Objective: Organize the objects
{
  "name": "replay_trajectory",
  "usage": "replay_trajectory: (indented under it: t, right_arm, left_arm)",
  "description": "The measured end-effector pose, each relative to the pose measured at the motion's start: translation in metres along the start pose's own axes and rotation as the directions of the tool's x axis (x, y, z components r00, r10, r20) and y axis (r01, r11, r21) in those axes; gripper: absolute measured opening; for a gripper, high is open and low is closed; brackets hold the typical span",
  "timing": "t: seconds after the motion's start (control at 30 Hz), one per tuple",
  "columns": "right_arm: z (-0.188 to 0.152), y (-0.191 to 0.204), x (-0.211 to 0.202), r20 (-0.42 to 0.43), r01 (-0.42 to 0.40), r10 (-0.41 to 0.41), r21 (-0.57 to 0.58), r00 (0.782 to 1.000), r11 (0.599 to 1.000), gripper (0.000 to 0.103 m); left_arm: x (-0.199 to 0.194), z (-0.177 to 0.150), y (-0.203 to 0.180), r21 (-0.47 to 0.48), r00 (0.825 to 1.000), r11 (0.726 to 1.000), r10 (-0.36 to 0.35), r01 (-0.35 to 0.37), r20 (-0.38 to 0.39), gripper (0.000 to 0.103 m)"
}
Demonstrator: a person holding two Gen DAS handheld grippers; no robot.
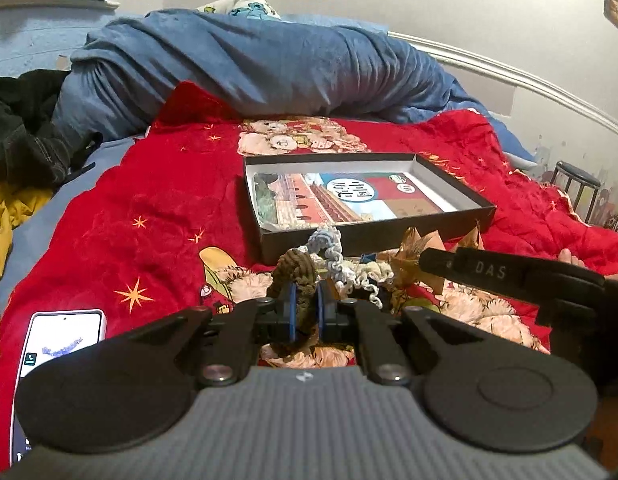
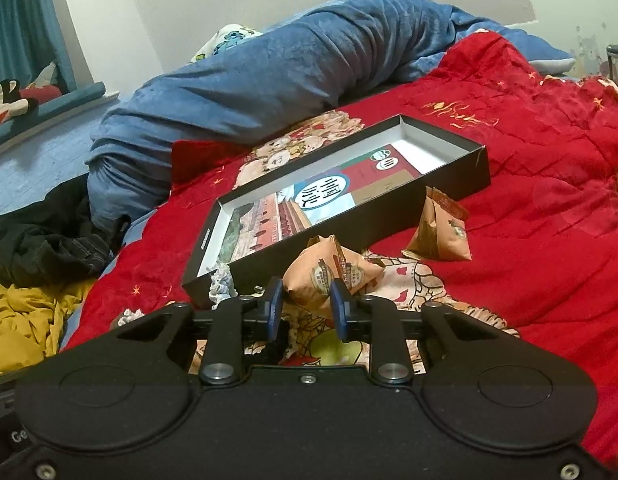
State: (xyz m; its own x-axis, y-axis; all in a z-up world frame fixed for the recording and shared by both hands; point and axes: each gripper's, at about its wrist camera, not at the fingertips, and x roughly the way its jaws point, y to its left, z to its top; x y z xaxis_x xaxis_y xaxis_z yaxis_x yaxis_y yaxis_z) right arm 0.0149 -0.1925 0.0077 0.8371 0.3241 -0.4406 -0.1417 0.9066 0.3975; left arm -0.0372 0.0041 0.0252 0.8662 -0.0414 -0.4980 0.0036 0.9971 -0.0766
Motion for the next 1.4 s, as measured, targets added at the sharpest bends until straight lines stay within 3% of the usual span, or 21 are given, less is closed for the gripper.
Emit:
replay_trajectory:
  t: [0.23,0.3,0.57,0.73,0.8,0.83,1.2,1.4]
  right_arm:
    - [0.01,0.005,-0.011,0.034,-0.013,0.014,-0.007,0.999,1.0,0.023]
    - [0.015,0.009,-0.014,0.045,-0.022,0.023,-0.01,0.999,1.0,0.011]
    - [0.016,0.015,-0.011,0.026,-0.023,0.023,-0.023,0.999,0.999,0.011]
    - [0.011,0.02,-0.005,-0.011,-0.002,0.001,-0.069,1.0,0.998,0.022]
    - [0.01,0.022,-0.004,-0.016,0.024,-0.025,-0.087,1.0,0.996,0.041]
    - [0.009,0.022,-0.002,-0.019,0.027,-0.029,-0.087,0.999,0.996,0.043]
    - [-0.009,0.009,0.027,-0.141,0.075,-0.085,-0.073,0.986,0.995,0.048]
    - [-0.013,0.006,0.036,-0.156,0.087,-0.095,-0.058,0.983,0.995,0.046]
  left_arm:
    - [-0.004,0.008,0.008,-0.029,0.999,1.0,0.0,0.001,0.041,0.013]
    - [-0.006,0.01,0.011,-0.038,0.998,0.999,-0.004,0.006,0.058,0.013]
    - [-0.011,0.015,0.012,-0.04,0.995,0.999,-0.026,0.03,0.092,0.013]
    - [-0.007,0.01,0.008,-0.026,0.997,0.999,-0.042,0.044,0.06,0.013]
    - [-0.003,0.008,0.007,-0.017,0.998,0.999,-0.034,0.035,0.05,0.013]
    - [-0.002,0.008,0.007,-0.016,0.999,0.999,-0.032,0.033,0.044,0.013]
    - [0.008,0.005,0.011,-0.028,1.0,0.999,-0.029,0.029,-0.008,0.013]
    - [0.006,0.007,0.012,-0.026,0.999,0.999,-0.041,0.041,0.011,0.013]
